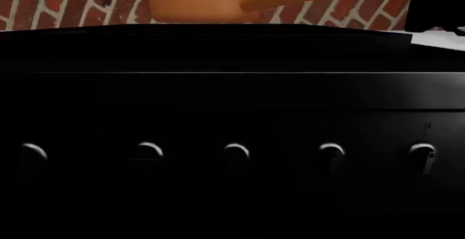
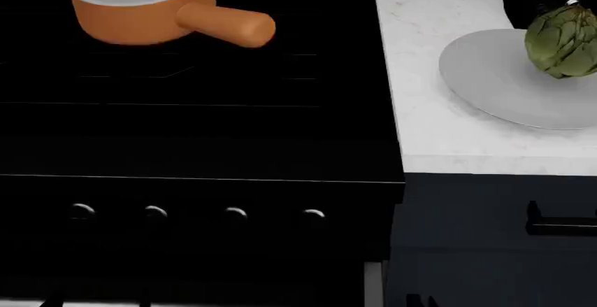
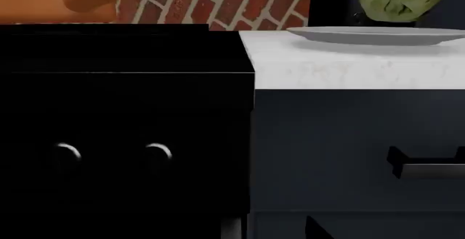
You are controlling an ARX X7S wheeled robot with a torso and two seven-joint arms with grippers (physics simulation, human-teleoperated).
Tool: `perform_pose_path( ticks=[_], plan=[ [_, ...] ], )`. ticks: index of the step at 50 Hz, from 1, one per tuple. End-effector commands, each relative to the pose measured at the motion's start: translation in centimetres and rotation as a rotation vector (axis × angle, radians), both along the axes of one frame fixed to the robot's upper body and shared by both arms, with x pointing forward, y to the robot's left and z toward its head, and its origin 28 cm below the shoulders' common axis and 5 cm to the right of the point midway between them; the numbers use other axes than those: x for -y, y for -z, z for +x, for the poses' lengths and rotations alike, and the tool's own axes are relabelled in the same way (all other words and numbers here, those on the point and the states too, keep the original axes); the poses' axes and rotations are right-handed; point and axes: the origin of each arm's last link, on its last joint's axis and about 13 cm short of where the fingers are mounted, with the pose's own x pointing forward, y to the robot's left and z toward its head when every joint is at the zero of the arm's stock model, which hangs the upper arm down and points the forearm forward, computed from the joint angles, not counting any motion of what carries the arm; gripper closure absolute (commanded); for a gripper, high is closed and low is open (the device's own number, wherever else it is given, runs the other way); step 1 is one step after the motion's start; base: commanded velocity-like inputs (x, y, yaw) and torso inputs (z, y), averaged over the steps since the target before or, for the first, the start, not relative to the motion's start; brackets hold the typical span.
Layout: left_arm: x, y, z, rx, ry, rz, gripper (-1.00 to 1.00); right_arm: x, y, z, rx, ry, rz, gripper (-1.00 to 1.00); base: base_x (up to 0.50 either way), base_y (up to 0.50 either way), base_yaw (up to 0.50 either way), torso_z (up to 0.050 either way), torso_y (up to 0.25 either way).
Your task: Pick the artichoke from the plate and place it in the pan.
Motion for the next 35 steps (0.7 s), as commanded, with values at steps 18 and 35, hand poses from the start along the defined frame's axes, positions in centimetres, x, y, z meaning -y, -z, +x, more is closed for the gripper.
perform_pose_path(
  ticks=[18, 35],
  plan=[
    [0.9, -0.8, -0.9, 0.082, 0.078, -0.138, -1.00, 0.8, -0.2, -0.2, -0.043, 0.006, 0.066, -1.00, 0.00, 0.00, 0.00, 0.004, 0.000],
    [0.8, -0.9, -0.9, 0.062, 0.142, -0.192, -1.00, 0.3, -0.3, -0.3, 0.006, -0.014, 0.092, -1.00, 0.00, 0.00, 0.00, 0.050, 0.000]
  ],
)
